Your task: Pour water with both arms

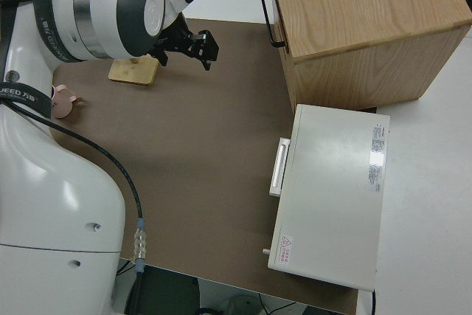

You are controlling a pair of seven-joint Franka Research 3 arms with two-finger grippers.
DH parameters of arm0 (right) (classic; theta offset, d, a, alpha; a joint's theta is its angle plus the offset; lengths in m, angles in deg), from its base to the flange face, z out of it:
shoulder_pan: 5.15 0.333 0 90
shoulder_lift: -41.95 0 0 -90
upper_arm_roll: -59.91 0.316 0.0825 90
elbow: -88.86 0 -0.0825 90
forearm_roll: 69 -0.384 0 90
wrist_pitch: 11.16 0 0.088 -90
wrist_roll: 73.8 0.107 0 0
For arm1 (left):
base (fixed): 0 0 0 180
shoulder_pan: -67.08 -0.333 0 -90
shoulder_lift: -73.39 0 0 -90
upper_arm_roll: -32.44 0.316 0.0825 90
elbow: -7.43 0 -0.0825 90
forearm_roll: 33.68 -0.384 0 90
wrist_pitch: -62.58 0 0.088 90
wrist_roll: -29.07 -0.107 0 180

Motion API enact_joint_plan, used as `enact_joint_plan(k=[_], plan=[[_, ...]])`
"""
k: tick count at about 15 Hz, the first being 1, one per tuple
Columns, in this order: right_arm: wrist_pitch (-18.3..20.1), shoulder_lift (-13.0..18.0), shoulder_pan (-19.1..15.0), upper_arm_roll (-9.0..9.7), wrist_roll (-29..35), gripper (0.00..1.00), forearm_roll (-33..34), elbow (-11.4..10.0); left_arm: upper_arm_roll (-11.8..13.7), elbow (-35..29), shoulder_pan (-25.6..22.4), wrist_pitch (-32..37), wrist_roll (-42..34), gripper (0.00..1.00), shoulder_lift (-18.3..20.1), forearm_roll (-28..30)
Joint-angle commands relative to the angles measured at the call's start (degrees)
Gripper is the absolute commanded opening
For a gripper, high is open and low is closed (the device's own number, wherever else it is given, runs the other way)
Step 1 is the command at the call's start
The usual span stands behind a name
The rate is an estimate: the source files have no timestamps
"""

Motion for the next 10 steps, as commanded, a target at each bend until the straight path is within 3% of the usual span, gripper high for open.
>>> enact_joint_plan(k=[1,10], plan=[[0.4,0.3,-0.4,0.43,-0.7,0.985,0.2,0.3,0.3,2.2,0.5,2.2,1.2,0.0,-0.4,-1.5],[0.4,0.3,-0.4,0.34,-0.7,0.987,0.2,0.3,0.3,2.3,0.5,3.1,1.4,0.0,-0.4,-1.6]])
